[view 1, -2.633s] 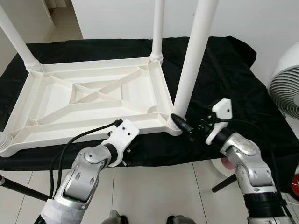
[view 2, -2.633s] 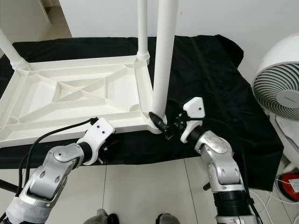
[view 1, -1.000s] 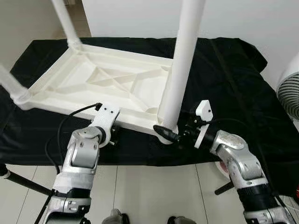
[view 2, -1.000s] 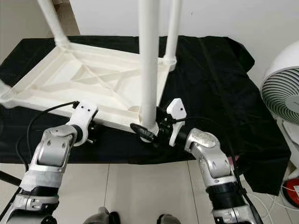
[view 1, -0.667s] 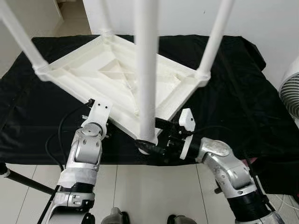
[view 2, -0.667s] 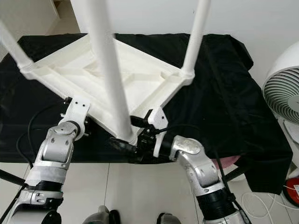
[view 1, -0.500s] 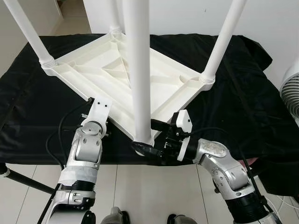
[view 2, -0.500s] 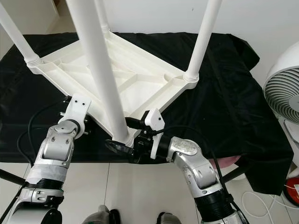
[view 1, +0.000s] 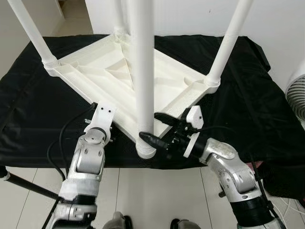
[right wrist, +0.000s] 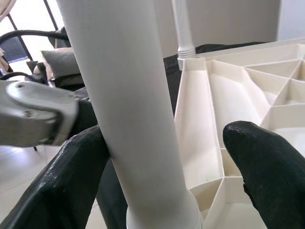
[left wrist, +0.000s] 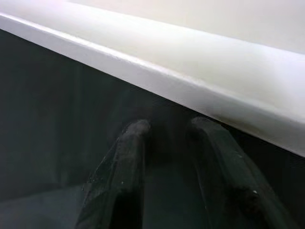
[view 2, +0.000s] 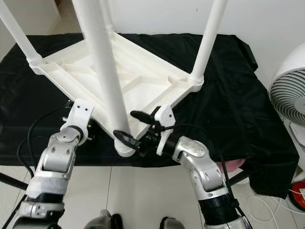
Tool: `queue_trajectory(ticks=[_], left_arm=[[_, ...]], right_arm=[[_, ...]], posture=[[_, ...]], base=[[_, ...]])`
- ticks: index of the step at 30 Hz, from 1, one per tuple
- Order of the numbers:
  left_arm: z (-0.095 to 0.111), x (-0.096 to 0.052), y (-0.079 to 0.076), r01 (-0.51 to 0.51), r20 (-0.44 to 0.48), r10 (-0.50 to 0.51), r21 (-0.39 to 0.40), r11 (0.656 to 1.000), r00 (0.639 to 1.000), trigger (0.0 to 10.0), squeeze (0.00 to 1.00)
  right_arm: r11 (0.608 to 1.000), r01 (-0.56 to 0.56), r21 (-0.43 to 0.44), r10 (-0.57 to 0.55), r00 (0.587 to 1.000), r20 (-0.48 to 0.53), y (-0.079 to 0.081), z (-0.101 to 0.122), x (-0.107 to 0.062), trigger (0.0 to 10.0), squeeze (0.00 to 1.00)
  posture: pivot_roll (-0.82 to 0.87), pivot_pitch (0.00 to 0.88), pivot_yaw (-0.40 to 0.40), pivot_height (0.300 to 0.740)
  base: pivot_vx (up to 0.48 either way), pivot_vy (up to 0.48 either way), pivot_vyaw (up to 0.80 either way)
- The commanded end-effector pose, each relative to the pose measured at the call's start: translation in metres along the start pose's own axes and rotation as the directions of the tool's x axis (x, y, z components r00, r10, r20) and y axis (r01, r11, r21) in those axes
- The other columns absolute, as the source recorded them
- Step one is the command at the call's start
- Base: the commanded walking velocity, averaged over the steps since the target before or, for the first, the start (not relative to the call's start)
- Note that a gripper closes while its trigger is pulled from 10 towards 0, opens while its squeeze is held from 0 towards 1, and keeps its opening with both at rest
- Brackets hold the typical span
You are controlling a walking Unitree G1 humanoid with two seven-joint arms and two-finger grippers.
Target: Building children table
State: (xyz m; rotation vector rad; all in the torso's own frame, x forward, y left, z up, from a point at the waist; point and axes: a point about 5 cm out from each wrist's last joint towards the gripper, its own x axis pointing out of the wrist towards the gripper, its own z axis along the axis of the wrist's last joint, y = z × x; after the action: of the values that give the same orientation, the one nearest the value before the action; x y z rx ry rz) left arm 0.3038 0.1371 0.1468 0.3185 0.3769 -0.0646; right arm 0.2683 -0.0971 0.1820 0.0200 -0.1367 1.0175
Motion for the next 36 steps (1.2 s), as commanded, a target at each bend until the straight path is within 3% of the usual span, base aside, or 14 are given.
queue_trajectory(ticks=[1,10,14,17,23,24,26,28,29,30,31,34,35,36], left_arm=[[0.004,-0.015,-0.007,0.019,0.017,-0.019,0.000,1.000,1.000,10.0,0.00],[0.018,-0.039,-0.013,0.137,0.146,-0.150,0.094,0.986,0.978,10.0,0.00],[0.018,-0.051,-0.017,0.251,0.181,-0.284,0.183,0.950,0.942,10.0,0.00],[0.004,-0.081,-0.025,0.495,0.141,-0.543,0.274,0.825,0.828,10.0,0.00],[-0.005,-0.101,-0.025,0.614,0.093,-0.666,0.311,0.725,0.740,10.0,0.00],[-0.005,-0.101,-0.025,0.614,0.093,-0.666,0.311,0.725,0.740,10.0,0.00],[-0.005,-0.112,-0.025,0.666,0.092,-0.721,0.317,0.675,0.687,10.0,0.00],[-0.006,-0.116,-0.026,0.683,0.090,-0.738,0.318,0.657,0.669,10.0,0.00],[-0.007,-0.118,-0.027,0.700,0.085,-0.755,0.318,0.639,0.651,10.0,0.00],[-0.007,-0.118,-0.027,0.700,0.085,-0.755,0.318,0.639,0.651,10.0,0.00],[-0.009,-0.122,-0.030,0.719,0.077,-0.773,0.318,0.618,0.630,10.0,0.00],[-0.011,-0.125,-0.031,0.734,0.071,-0.787,0.318,0.600,0.613,10.0,0.00],[-0.014,-0.126,-0.031,0.745,0.057,-0.796,0.314,0.588,0.603,10.0,0.00],[-0.015,-0.127,-0.030,0.750,0.048,-0.798,0.313,0.583,0.600,10.0,0.00]], right_arm=[[0.993,0.116,-0.012,-0.116,0.993,0.020,-0.015,0.004,-0.008,10.0,0.00],[0.991,0.135,-0.004,-0.135,0.990,0.027,-0.020,0.004,-0.002,10.0,0.00],[0.996,0.085,-0.011,-0.085,0.996,0.017,-0.015,0.001,0.006,10.0,0.00],[1.000,-0.009,-0.015,0.009,1.000,0.019,-0.008,0.001,0.027,10.0,0.00],[0.998,-0.051,-0.025,0.051,0.999,0.014,-0.006,0.003,0.033,10.0,0.00],[0.998,-0.051,-0.025,0.051,0.999,0.014,-0.006,0.003,0.033,10.0,0.00],[0.997,-0.075,-0.030,0.075,0.997,0.003,-0.005,0.003,0.029,10.0,0.00],[0.996,-0.082,-0.029,0.082,0.997,-0.003,-0.005,0.003,0.024,10.0,0.00],[0.996,-0.086,-0.030,0.086,0.996,-0.006,-0.005,0.003,0.020,5.5,0.00],[0.996,-0.086,-0.030,0.086,0.996,-0.006,-0.005,0.003,0.020,5.5,0.00],[0.996,-0.089,-0.024,0.088,0.996,-0.010,-0.004,0.004,0.013,3.8,0.00],[0.996,-0.091,-0.021,0.091,0.996,-0.013,-0.004,0.005,0.009,3.8,0.00],[0.996,-0.093,-0.014,0.093,0.996,-0.014,-0.003,0.006,0.002,8.9,0.00],[0.995,-0.098,0.003,0.098,0.995,-0.005,-0.003,0.010,-0.005,10.0,0.00]], posture=[[-0.12,0.106,0.051,0.740],[-0.09,0.099,0.028,0.740],[-0.08,0.095,0.019,0.740],[-0.07,0.099,0.009,0.740],[-0.06,0.102,0.002,0.740],[-0.06,0.102,0.002,0.740],[-0.06,0.104,-0.006,0.740],[-0.05,0.105,-0.012,0.740],[-0.05,0.105,-0.012,0.740],[-0.05,0.105,-0.012,0.740],[-0.05,0.108,-0.015,0.740],[-0.05,0.108,-0.015,0.740],[-0.06,0.110,-0.013,0.740],[-0.06,0.110,-0.012,0.740]], base=[[0.000,0.000,0.00],[0.000,0.000,0.00],[0.000,0.000,0.00],[0.000,0.000,0.00],[0.000,0.000,0.00],[0.000,0.000,0.00],[0.000,0.000,0.00],[0.000,0.000,0.00],[0.000,0.000,0.00],[0.000,0.000,0.00],[0.000,0.000,0.00],[0.000,0.000,0.00],[0.000,0.000,0.00],[0.000,0.000,0.00]])
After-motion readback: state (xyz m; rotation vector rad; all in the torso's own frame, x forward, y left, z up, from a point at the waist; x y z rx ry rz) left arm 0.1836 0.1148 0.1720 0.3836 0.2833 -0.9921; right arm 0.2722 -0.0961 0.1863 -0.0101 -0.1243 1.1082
